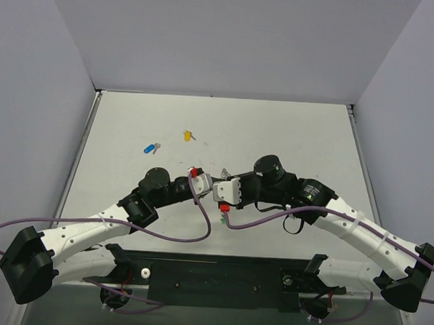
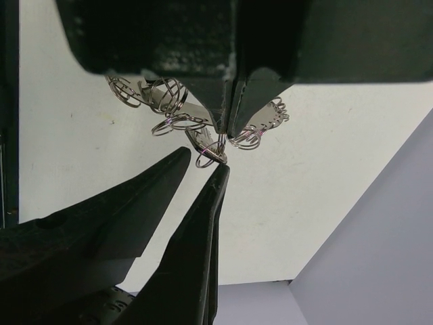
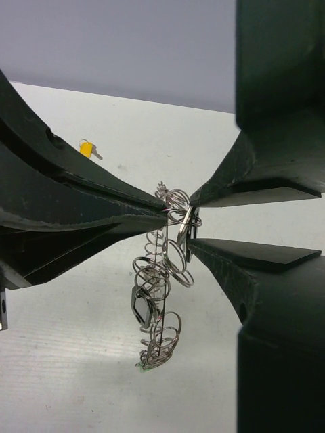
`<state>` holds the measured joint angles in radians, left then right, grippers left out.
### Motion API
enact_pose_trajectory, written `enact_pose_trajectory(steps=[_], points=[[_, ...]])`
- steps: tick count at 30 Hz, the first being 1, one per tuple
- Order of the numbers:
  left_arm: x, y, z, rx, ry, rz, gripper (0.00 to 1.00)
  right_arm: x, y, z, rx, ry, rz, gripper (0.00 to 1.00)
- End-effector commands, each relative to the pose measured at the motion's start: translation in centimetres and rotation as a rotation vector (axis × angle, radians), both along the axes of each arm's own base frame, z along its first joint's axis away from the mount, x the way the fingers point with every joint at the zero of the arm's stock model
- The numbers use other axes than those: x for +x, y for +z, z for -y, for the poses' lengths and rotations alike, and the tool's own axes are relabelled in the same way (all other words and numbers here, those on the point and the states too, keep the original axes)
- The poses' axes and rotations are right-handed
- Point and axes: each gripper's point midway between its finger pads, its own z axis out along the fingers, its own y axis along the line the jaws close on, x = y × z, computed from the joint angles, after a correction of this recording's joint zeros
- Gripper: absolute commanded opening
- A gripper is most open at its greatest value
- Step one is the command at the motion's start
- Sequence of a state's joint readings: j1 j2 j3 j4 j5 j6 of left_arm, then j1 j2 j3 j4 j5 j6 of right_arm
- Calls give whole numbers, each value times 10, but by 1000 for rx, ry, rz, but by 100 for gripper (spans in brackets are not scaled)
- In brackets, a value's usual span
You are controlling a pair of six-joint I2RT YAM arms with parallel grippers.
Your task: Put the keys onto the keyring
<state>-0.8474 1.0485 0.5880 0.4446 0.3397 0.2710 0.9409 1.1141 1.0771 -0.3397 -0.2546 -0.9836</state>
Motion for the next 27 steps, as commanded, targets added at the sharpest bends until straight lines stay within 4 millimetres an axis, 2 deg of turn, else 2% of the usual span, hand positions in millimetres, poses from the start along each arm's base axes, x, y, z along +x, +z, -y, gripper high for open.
enact_pose_trajectory(steps=[1, 7, 18, 27], points=[[2, 50, 3, -112, -2, 102, 0, -3, 8, -3, 49, 21, 12, 22], [1, 51, 3, -114, -6, 104, 0, -2, 8, -6, 66, 30, 23, 20], [1, 49, 3, -110, -8, 99, 0, -3, 7, -5, 57, 43, 37, 1], [1, 54, 2, -133, -16, 85, 0, -7, 0, -1, 6, 88, 71, 0]])
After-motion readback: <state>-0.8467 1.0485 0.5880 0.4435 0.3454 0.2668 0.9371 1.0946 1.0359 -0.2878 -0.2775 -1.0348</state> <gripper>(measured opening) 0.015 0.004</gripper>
